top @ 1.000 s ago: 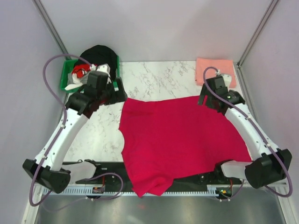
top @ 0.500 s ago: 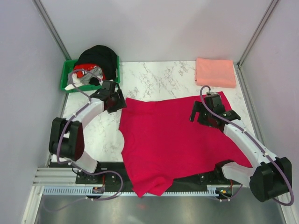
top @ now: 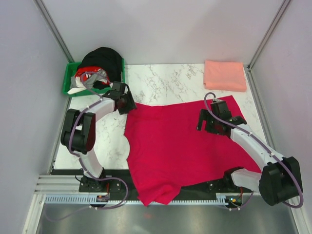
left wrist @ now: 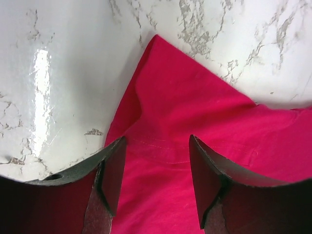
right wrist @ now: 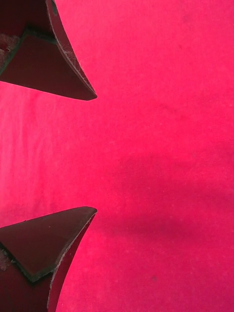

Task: Fold and stack the t-shirts
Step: Flatten the tshirt out

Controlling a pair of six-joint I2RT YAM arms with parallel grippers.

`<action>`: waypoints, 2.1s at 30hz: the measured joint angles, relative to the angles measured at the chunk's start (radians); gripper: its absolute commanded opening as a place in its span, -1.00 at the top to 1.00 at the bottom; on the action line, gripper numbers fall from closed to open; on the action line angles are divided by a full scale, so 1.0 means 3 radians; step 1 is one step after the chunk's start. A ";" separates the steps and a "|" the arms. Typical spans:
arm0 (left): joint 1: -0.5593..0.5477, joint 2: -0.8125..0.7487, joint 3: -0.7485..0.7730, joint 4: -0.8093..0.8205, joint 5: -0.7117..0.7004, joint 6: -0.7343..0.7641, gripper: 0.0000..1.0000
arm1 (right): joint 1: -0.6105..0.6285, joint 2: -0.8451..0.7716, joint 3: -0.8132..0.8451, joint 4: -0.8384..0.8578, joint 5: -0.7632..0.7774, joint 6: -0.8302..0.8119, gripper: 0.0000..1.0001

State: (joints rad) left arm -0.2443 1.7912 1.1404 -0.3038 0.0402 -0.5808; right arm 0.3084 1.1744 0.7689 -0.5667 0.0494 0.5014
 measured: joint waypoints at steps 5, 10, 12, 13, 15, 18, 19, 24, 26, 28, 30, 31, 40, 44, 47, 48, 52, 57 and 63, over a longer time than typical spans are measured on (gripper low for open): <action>0.0000 0.0084 0.0104 0.0029 0.0023 -0.0018 0.09 | 0.0000 0.0039 -0.0064 0.0071 0.0000 -0.0015 -0.96; 0.0001 0.0277 0.0262 0.0028 0.0070 -0.0033 0.64 | 0.0000 0.0041 -0.0118 0.0099 0.0006 -0.0029 -0.96; 0.0000 0.0305 0.0278 0.0028 0.0079 -0.0032 0.94 | 0.0000 0.0041 -0.0132 0.0099 0.0017 -0.0031 -0.96; 0.0000 0.0310 0.0278 0.0025 0.0081 -0.0037 0.96 | 0.0000 0.0041 -0.0136 0.0099 0.0025 -0.0032 -0.96; 0.0000 0.0310 0.0278 0.0019 0.0076 -0.0038 0.96 | 0.0000 0.0041 -0.0140 0.0099 0.0028 -0.0033 -0.96; 0.0000 0.0310 0.0305 -0.0014 0.0072 -0.0038 0.96 | 0.0000 0.0041 -0.0140 0.0100 0.0033 -0.0041 -0.96; 0.0000 0.0310 0.0338 -0.0043 0.0070 -0.0038 0.96 | 0.0000 0.0042 -0.0140 0.0102 0.0037 -0.0042 -0.96; 0.0020 0.0540 0.1275 -0.0498 0.0045 -0.0047 0.95 | 0.0000 0.0120 -0.0140 0.0125 0.0039 -0.0058 -0.96; 0.0045 0.0881 0.2032 -0.0621 0.0048 -0.0069 0.82 | 0.0000 0.0178 -0.0139 0.0125 0.0038 -0.0061 -0.96; 0.0084 0.1344 0.2906 -0.0765 0.0111 -0.0098 -0.17 | 0.0000 0.0220 -0.0139 0.0123 0.0033 -0.0061 -0.96; 0.0135 0.1836 0.3787 -0.0908 0.0233 -0.0169 -0.45 | 0.0000 0.0229 -0.0136 0.0122 0.0023 -0.0060 -0.96; 0.0164 0.2037 0.4105 -0.0927 0.0286 -0.0193 -0.63 | 0.0000 0.0229 -0.0131 0.0120 0.0023 -0.0060 -0.96; 0.0151 0.1560 0.3156 -0.1254 0.0366 -0.0089 -0.99 | 0.0000 0.0223 -0.0099 0.0120 0.0017 -0.0065 -0.96; -0.0099 0.0765 0.2181 -0.1255 0.0146 0.0076 -0.95 | 0.0000 0.0253 -0.0027 0.0120 0.0037 -0.0065 -0.96; -0.0346 0.0153 0.1492 -0.1080 0.0045 0.0122 -0.93 | 0.0000 0.0318 0.0086 0.0122 0.0081 -0.0079 -0.96; -0.0432 -0.0015 0.1277 -0.1036 0.0043 0.0122 -0.93 | 0.0000 0.0374 0.0149 0.0089 0.0109 -0.0086 -0.96; -0.0558 -0.0215 0.0727 -0.0779 0.0052 0.0095 -0.87 | -0.0019 0.0716 0.0455 0.0070 0.0217 -0.0092 -0.96; -0.0557 0.0089 0.0337 -0.0604 0.0043 0.0024 -0.82 | -0.0072 0.1300 0.0805 0.0051 0.0329 -0.0090 -0.96; -0.0474 0.0504 0.0623 -0.0551 -0.0020 0.0006 -0.70 | -0.0156 0.2113 0.1265 -0.0009 0.0371 -0.0103 -0.96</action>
State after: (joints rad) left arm -0.3866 1.9423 1.3273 -0.4690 0.0341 -0.5789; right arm 0.2615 1.8084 1.1484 -0.5694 0.1608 0.4706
